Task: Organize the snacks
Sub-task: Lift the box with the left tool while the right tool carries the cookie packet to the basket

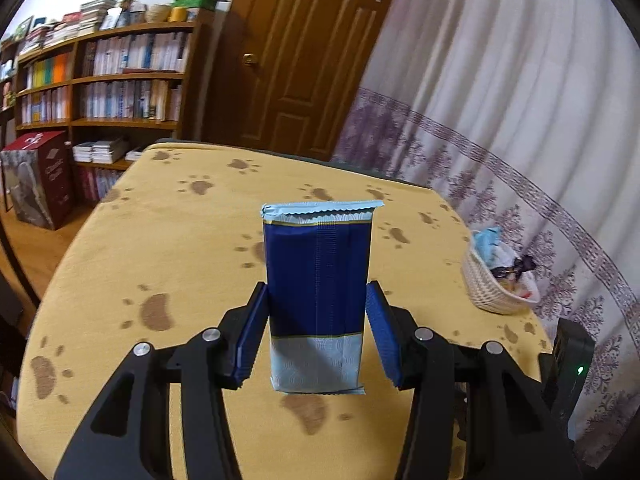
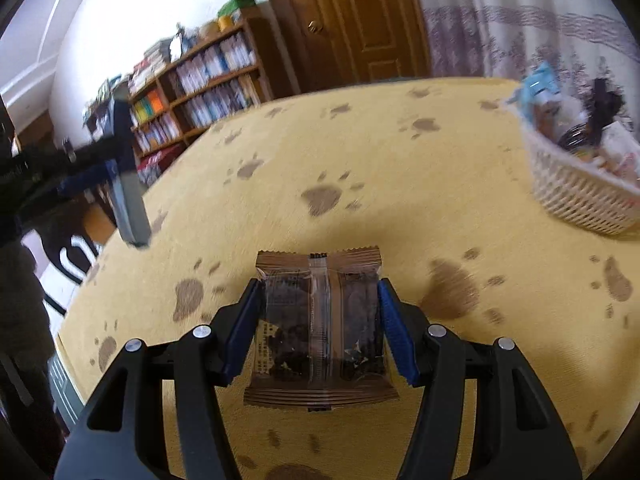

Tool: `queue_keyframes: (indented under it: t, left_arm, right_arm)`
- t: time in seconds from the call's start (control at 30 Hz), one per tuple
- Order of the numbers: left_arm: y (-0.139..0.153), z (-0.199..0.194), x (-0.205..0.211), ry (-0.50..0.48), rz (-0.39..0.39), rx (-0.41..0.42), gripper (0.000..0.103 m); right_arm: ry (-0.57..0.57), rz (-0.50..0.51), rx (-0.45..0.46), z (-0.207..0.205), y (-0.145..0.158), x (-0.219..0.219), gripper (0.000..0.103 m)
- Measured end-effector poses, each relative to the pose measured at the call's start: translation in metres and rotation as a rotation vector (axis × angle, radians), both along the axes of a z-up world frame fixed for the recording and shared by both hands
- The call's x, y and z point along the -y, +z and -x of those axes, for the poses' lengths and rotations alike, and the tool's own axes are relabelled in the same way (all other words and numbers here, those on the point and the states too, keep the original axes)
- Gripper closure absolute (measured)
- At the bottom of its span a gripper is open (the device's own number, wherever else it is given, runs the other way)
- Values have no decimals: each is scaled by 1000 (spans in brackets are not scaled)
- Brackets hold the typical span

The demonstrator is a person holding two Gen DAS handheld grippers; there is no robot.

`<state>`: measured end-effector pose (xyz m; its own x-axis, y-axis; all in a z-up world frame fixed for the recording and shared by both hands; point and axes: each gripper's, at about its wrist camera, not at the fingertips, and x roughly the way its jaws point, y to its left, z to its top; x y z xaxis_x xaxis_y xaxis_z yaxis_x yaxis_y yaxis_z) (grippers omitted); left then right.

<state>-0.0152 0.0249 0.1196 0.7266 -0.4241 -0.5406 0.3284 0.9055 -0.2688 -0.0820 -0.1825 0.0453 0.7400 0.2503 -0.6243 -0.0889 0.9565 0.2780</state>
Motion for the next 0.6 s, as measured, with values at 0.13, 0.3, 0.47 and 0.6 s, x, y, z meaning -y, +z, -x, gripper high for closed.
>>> queue_keyframes:
  t: [0.13, 0.3, 0.47, 0.6]
  left_arm:
    - [4, -4, 29, -45, 3, 1, 53]
    - [12, -10, 67, -103, -13, 7, 53]
    - [19, -14, 100, -157, -33, 15, 53]
    - [25, -17, 126, -200, -41, 21, 53]
  right_arm:
    - [-70, -23, 66, 10, 22, 33, 43]
    - [-207, -33, 177, 27, 57, 89, 43]
    - [-345, 1, 240, 34, 80, 141, 43]
    - [-427, 18, 249, 24, 88, 181, 43]
